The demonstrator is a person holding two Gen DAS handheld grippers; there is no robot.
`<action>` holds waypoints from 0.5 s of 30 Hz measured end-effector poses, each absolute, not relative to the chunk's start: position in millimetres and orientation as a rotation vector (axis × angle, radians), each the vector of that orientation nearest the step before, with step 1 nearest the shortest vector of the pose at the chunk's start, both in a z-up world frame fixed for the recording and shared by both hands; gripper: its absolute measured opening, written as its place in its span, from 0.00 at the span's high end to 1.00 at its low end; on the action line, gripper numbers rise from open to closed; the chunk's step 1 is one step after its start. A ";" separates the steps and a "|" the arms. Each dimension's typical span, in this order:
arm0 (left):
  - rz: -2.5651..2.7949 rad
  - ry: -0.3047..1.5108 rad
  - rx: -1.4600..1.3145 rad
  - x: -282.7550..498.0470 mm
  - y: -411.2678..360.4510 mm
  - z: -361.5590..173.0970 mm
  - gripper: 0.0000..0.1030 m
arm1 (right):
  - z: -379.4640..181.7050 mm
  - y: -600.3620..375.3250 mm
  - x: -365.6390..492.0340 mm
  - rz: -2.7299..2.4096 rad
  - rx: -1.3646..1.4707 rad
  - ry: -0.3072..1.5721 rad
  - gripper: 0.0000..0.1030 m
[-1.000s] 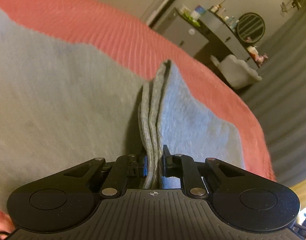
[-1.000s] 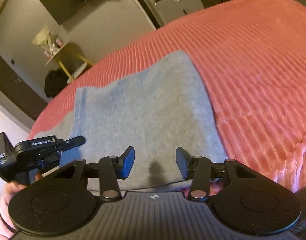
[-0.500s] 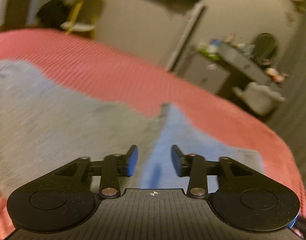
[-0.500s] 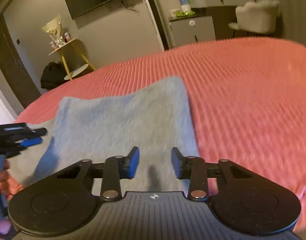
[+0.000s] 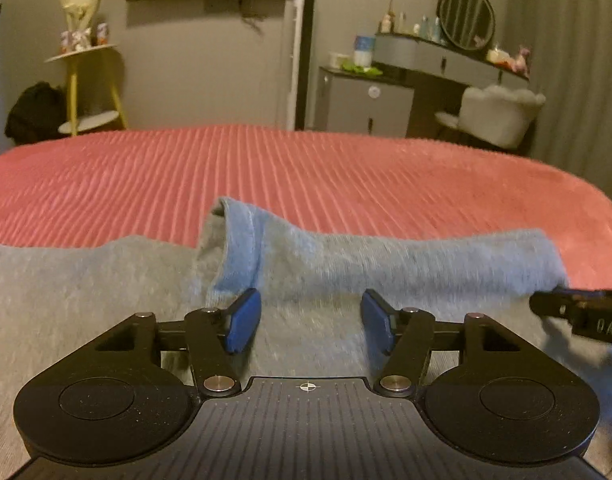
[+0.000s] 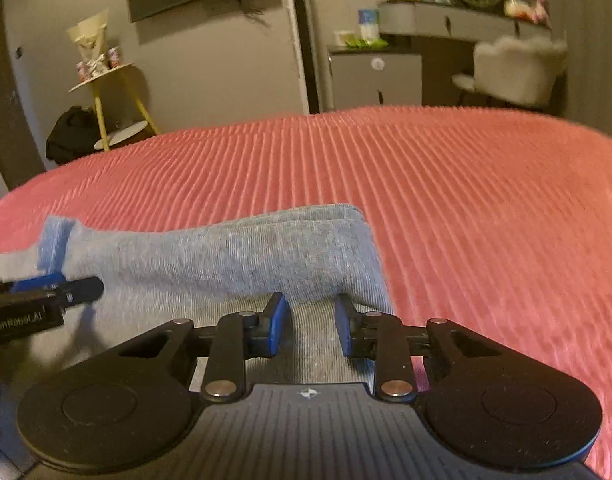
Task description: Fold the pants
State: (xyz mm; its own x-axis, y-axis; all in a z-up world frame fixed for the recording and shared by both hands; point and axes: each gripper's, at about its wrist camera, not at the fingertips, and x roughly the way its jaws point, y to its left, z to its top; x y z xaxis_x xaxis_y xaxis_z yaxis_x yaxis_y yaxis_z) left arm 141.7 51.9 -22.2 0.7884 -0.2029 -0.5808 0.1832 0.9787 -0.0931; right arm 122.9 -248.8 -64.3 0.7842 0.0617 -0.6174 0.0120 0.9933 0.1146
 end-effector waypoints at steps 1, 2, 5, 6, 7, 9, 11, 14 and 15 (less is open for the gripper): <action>-0.202 0.627 -0.044 143.9 55.0 -20.7 0.41 | -65.7 -246.9 122.2 0.028 0.095 0.661 0.73; -0.197 0.621 -0.063 144.5 59.4 -19.8 0.46 | -65.9 -245.7 121.6 0.030 0.082 0.655 0.73; -0.204 0.631 -0.124 142.6 80.6 -19.4 0.63 | -65.8 -246.6 121.1 0.035 0.075 0.646 0.73; -0.200 0.638 -0.139 143.7 87.3 -17.4 0.67 | -64.6 -247.1 120.4 0.038 0.077 0.646 0.73; -0.193 0.647 -0.168 142.5 95.0 -15.9 0.74 | -63.8 -247.7 120.5 0.042 0.077 0.647 0.73; -0.187 0.660 -0.261 141.6 109.2 -9.8 0.77 | -61.8 -250.0 119.5 0.044 0.090 0.648 0.73; -0.153 0.659 -0.370 133.2 124.4 -3.7 0.38 | -57.9 -251.6 116.3 0.031 0.113 0.649 0.73; -0.210 0.554 -0.510 110.5 140.5 5.5 0.11 | -50.4 -243.8 100.9 0.046 0.142 0.652 0.52; -0.270 0.565 -0.550 108.9 141.0 5.3 0.11 | -49.6 -240.7 94.7 0.084 0.178 0.665 0.51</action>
State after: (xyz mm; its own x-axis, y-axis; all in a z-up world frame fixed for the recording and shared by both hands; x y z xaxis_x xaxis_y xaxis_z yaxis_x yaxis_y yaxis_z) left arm 108.9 141.0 5.3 0.8148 -0.3866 -0.4321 0.0933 0.8230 -0.5604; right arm 94.7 -240.7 -49.6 0.7842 0.1344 -0.6057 -0.0206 0.9814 0.1911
